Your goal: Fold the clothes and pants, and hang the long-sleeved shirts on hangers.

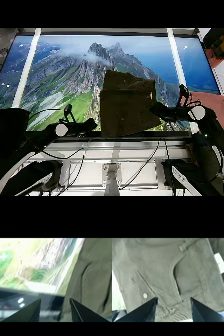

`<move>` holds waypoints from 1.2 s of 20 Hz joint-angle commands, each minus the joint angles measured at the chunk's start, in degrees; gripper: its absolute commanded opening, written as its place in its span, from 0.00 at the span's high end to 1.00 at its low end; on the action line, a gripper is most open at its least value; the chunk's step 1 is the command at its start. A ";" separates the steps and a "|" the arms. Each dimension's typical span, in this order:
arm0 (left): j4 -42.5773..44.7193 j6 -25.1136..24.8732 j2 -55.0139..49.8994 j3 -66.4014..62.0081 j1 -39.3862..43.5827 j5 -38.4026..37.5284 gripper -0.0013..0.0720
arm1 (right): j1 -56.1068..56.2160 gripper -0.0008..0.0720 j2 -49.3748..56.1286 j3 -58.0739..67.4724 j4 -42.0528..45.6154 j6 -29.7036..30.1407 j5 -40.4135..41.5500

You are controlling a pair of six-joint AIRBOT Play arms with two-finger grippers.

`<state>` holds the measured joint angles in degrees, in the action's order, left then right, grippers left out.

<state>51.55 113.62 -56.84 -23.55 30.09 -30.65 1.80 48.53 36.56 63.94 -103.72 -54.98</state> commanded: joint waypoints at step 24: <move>-38.91 -52.63 -16.24 -0.24 -6.49 -13.86 0.40 | -0.02 0.33 0.33 2.49 -1.66 5.92 -6.95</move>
<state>17.12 64.75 -71.18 -23.70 23.77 -44.62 1.80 48.82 38.98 62.46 -98.00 -61.87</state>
